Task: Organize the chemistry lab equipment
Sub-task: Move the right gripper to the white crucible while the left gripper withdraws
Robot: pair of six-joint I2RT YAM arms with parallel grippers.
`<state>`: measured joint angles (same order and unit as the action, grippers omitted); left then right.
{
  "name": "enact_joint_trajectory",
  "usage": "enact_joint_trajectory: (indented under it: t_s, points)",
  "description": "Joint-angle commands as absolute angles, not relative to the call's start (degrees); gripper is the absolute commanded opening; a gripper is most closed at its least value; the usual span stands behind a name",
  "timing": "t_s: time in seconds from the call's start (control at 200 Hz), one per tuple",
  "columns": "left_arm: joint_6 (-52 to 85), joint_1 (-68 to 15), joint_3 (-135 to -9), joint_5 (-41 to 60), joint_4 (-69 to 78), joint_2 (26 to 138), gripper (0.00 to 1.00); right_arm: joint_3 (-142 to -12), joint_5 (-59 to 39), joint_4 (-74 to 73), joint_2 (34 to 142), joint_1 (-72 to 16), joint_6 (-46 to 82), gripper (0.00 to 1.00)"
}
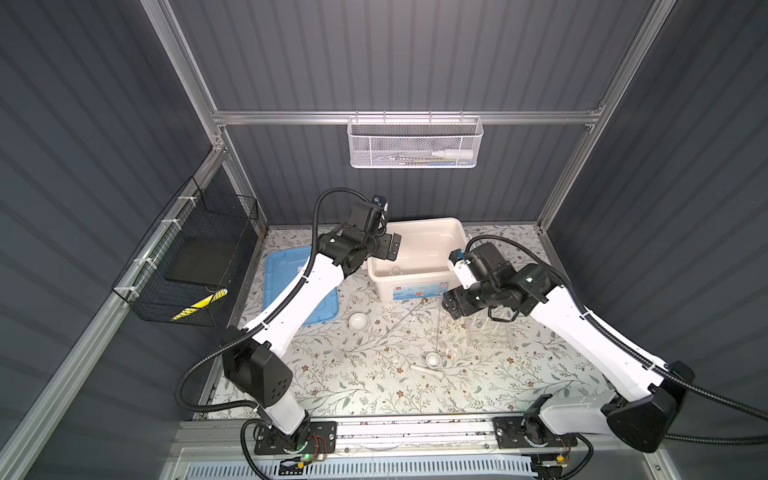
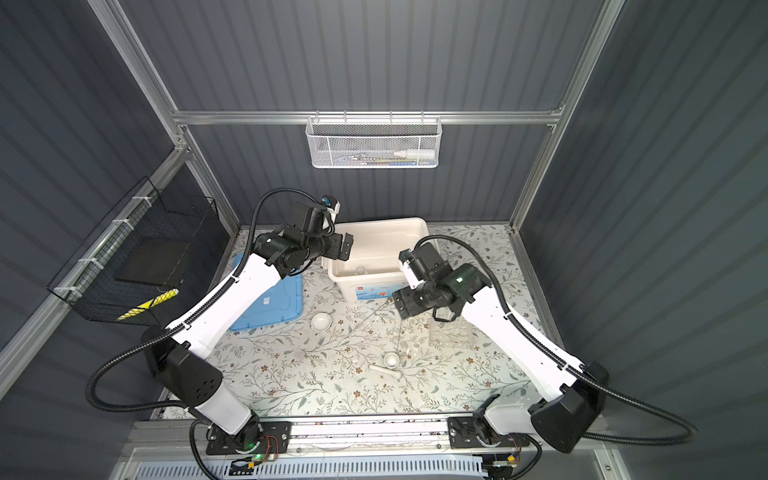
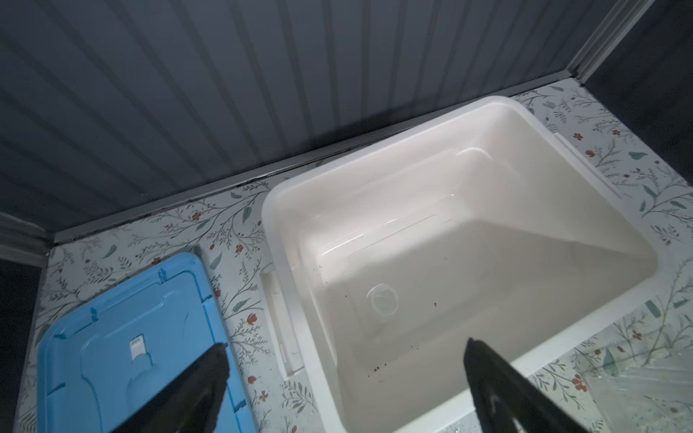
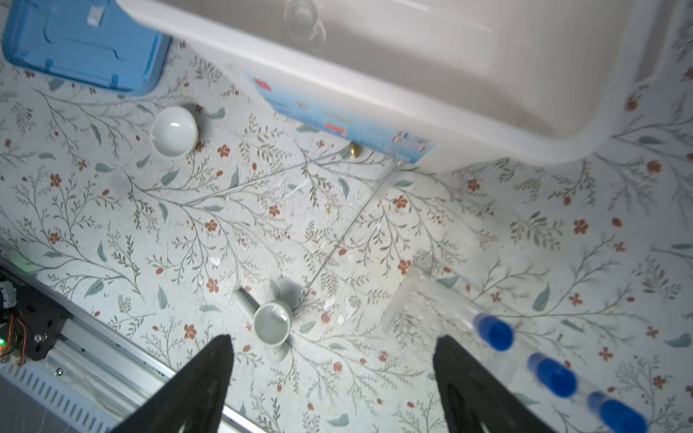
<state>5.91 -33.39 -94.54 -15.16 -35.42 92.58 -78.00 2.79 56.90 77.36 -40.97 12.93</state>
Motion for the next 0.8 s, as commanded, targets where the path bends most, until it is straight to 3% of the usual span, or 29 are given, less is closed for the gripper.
enact_joint_trajectory:
  t_s: [0.0, 0.295, 0.795]
  points:
    - [9.66, -33.05, -88.35, -22.55, -34.2, 88.03, 1.0, -76.19, 7.3, 62.41, 79.32, -46.63, 21.96, 0.86]
    - [16.71, -30.46, -72.19, -26.78, -35.5, 78.62, 1.0, -71.81, 6.4, 60.87, 86.49, -55.98, 30.9, 0.86]
    - [22.67, -26.89, -59.02, -23.83, -35.92, 76.83, 1.0, -65.82, 1.5, 51.35, 94.72, -57.83, 32.61, 0.81]
